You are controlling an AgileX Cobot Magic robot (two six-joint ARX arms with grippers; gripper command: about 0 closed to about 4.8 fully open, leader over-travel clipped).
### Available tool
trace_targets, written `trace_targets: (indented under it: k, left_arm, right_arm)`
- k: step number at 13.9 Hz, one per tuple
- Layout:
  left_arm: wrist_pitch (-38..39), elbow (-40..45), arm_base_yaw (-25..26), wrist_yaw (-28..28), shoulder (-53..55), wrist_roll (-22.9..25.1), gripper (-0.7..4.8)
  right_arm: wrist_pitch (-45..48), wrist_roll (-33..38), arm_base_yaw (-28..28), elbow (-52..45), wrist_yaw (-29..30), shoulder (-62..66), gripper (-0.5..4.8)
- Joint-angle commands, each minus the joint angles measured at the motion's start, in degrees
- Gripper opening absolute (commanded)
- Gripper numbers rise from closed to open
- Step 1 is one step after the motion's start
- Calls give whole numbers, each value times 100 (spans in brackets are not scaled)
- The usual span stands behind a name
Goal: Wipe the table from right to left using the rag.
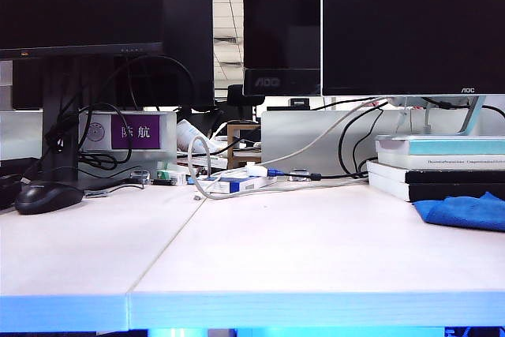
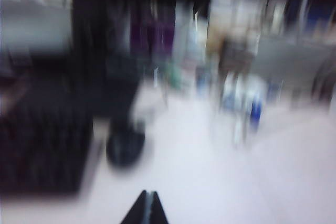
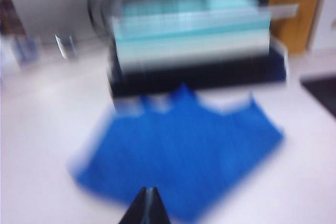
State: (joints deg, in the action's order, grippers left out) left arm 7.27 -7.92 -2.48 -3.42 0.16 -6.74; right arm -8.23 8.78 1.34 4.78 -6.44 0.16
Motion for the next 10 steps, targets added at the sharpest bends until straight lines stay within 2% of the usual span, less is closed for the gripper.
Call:
trace_targets:
  k: [1,4,5,6,7,8,10]
  left_arm:
    - [-13,-979,-4,389,374,-382,-5]
    - [284,-2085,-4,485,1294,-380,-5]
    - [542,-3016,-4,415,2159,-380,-5]
    - [802,-3759,-4,234,2800,-367,-5]
    - [931,-4109,-4,151,3093,-295,-5]
    - [1213,-4752,-4,-240,3565,-273,-5]
    - [2210,-6022,-2,-1805,4430,-496,-5]
  right_arm:
    - [70,496,4,675,-26,-7,-6]
    - [-240,492,2,1266,-496,44,-6]
    - [-579,487,4,1725,-872,225,-6]
    - [-667,474,4,2070,-968,496,-6]
    - [-667,472,4,2245,-1016,667,-6]
    - [-662,472,4,2636,-1016,1064,-6]
    - [-551,442,4,3467,-1014,1941,-6]
